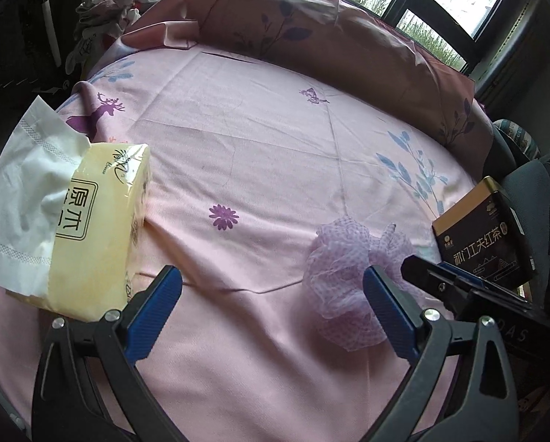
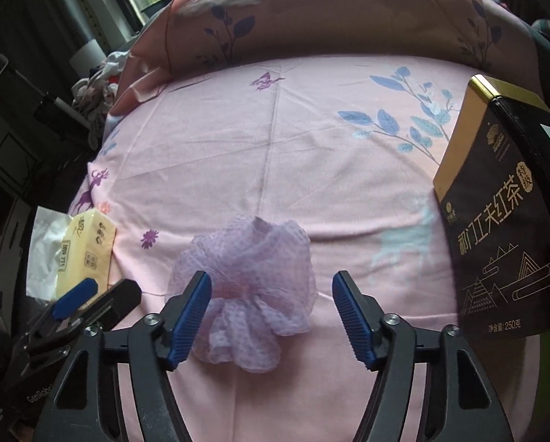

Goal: Organize soft objects
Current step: 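Grasp the lilac mesh bath puff with the right gripper, then lift the bath puff and carry it over the box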

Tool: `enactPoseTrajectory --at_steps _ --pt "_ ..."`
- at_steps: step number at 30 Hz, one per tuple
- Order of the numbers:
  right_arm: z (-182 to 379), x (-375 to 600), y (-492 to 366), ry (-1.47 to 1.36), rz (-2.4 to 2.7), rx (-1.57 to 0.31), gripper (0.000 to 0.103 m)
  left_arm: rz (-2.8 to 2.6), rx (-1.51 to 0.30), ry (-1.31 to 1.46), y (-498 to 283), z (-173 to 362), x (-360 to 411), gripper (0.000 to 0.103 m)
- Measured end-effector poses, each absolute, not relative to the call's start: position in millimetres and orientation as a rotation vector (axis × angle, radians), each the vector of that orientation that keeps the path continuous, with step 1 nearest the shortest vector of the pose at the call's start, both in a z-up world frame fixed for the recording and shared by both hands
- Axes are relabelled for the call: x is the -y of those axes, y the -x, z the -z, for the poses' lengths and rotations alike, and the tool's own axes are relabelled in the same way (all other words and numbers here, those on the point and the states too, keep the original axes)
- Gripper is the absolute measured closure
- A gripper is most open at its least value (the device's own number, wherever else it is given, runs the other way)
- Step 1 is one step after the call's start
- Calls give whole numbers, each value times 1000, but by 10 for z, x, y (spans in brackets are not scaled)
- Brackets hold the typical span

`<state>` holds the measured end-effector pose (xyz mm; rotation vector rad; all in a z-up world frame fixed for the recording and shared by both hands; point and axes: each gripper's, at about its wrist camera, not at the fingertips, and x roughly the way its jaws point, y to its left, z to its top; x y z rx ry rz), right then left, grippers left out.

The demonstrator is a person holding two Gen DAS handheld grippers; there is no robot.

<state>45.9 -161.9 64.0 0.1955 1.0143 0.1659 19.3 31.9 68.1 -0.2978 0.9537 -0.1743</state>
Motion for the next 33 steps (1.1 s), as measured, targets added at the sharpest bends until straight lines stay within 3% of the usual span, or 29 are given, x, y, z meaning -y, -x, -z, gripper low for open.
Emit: enactPoseTrajectory --at_steps 5,12,16,19,21,23,26,33 --pt "-703 1780 -429 -324 -223 -979 30 202 -994 293 -217 -613 -219 8" --pt "-362 1776 -582 -460 -281 -1098 30 265 -1057 336 -250 -461 -30 10" --pt "-198 1736 -626 -473 -278 -1146 30 273 -1092 312 -279 -373 108 33" --pt "-100 1720 -651 -515 -317 -1164 30 306 -1112 343 -302 -302 162 43" --pt "-85 1694 -661 -525 -339 -1159 44 315 -1096 320 -295 -315 220 55" --pt "-27 1662 -677 -559 -370 -1183 64 348 -1095 306 -282 -320 285 77" --pt "-69 1635 -658 -554 -363 -1162 70 348 -1060 279 -248 -368 357 79" --pt "-613 1761 -429 -511 -398 -983 70 385 -873 231 -62 -852 511 81"
